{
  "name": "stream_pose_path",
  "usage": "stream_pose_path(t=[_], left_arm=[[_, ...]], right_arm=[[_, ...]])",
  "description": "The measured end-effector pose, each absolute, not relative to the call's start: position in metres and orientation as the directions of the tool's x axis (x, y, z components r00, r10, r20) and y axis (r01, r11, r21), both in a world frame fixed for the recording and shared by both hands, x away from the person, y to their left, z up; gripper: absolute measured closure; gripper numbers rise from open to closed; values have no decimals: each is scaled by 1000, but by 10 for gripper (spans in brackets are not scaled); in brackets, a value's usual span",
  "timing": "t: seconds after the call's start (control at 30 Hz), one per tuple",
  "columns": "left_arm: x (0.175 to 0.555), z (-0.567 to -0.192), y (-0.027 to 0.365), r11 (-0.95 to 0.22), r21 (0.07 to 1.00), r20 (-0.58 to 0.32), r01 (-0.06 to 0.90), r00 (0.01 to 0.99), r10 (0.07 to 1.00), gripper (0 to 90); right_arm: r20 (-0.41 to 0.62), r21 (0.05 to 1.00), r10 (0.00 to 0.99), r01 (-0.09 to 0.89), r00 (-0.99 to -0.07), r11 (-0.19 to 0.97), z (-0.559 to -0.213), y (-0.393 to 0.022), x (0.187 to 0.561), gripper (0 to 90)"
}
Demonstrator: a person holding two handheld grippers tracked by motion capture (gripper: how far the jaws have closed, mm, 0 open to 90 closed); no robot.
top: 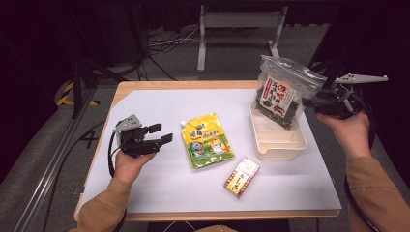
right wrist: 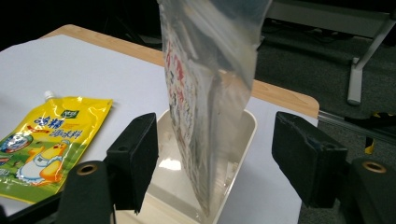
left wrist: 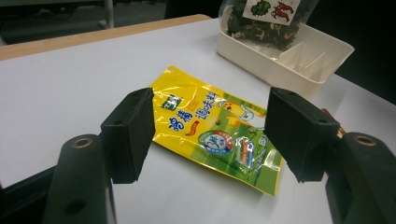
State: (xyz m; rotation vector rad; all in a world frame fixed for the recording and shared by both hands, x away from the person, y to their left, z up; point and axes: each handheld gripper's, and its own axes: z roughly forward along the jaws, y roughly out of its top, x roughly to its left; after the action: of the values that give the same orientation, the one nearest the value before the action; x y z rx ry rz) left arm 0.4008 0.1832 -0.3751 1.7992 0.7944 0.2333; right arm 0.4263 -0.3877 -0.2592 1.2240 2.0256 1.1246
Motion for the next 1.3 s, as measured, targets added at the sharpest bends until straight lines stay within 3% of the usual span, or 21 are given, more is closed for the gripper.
stream_pose_path(t=[0.5,0.87,1.1,1.3], left_arm=[[405,-374,186,-214,877,-206,430,739,641,241],[414,-372,181,-239,810,-271,535,704,657,243],[416,-375,181,-272,796,-243,540,697,674,239],[419,-379,178,-273,771,-271,575,684,677,258]], right_arm=[[-47,855,859,424,-511,298,-251,-386,388,363],[-40,855,795,391,-606,342,-260,-362,375,360],[-8,841,753,403,-658,361,-275,-343,381,355],[19,826,720,417,-694,380,-284,-323,389,342]])
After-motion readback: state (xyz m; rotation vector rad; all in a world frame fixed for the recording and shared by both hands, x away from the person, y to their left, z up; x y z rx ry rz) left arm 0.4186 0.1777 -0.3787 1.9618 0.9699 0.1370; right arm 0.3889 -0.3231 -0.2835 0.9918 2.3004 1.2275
